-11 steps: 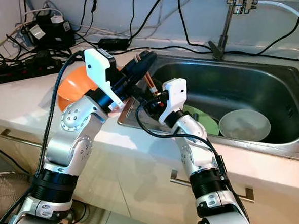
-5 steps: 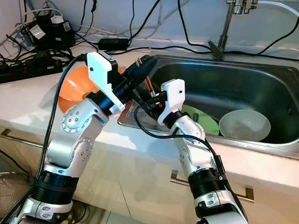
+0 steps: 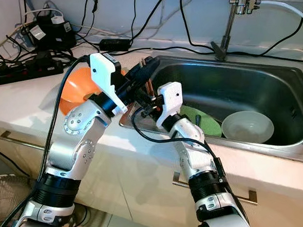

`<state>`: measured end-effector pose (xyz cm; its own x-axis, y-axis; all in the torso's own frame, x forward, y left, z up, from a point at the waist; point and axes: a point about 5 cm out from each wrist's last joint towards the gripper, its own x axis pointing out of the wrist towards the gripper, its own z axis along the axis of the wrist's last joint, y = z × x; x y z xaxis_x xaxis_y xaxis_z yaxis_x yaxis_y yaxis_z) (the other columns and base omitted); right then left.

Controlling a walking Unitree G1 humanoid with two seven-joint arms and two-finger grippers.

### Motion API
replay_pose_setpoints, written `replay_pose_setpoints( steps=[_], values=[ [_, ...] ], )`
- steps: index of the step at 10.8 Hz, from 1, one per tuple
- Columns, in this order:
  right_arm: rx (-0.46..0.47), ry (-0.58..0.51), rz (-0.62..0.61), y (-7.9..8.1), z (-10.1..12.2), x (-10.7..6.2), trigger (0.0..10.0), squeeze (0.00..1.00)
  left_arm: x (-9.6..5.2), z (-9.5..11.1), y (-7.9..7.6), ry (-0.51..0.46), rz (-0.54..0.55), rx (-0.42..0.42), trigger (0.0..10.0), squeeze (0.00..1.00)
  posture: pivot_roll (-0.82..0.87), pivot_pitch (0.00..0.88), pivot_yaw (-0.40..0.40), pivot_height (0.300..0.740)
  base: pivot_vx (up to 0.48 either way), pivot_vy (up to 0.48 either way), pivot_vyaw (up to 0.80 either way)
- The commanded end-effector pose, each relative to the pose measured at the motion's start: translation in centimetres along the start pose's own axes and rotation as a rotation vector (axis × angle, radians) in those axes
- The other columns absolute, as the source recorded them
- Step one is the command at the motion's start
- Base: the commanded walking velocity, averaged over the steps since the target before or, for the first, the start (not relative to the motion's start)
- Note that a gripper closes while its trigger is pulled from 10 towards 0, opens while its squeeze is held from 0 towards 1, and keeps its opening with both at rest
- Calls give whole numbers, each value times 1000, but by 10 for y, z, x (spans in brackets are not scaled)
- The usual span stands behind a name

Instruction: Kitchen organization

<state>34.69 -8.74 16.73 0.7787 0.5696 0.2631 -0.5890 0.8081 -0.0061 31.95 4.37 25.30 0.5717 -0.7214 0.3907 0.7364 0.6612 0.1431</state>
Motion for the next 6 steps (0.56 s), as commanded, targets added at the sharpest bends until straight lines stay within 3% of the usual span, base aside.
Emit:
replay_pose_setpoints(
  steps=[1,6],
  values=[
    [20,-21,-65,-11,4,-1,0,0,0,3,0,-21,5,10,10000,1000,186,0,47,740,0,0,0],
    [-39,8,-141,-27,5,0,0,0,-7,5,13,-44,109,17,10000,1000,186,0,45,740,0,0,0]
  ],
)
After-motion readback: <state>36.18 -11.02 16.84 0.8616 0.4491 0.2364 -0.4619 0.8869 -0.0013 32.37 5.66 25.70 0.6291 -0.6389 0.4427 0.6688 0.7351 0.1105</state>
